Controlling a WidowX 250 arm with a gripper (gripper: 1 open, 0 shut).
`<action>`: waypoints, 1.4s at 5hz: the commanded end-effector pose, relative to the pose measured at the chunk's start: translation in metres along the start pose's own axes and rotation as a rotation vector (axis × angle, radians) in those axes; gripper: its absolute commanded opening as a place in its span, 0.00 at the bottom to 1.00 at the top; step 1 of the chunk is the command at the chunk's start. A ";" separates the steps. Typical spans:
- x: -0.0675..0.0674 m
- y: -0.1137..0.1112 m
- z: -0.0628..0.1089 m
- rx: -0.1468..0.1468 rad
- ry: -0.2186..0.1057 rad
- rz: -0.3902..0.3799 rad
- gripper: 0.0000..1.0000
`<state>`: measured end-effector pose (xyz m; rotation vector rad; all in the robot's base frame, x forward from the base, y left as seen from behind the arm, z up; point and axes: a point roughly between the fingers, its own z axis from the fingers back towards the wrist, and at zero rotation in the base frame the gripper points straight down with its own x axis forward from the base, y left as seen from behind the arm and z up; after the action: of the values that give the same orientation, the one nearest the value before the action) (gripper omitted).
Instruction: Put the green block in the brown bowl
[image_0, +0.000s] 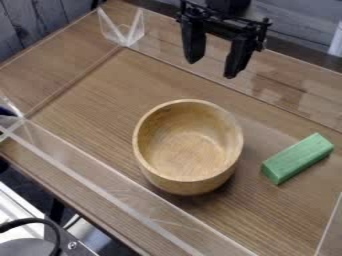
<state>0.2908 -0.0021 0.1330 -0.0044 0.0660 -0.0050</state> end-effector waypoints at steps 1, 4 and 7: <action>0.001 -0.010 -0.007 -0.003 0.016 -0.022 1.00; 0.015 -0.093 -0.032 -0.032 -0.003 -0.161 1.00; 0.023 -0.124 -0.071 -0.046 -0.002 -0.224 1.00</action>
<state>0.2970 -0.1213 0.0433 -0.0408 0.1321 -0.2217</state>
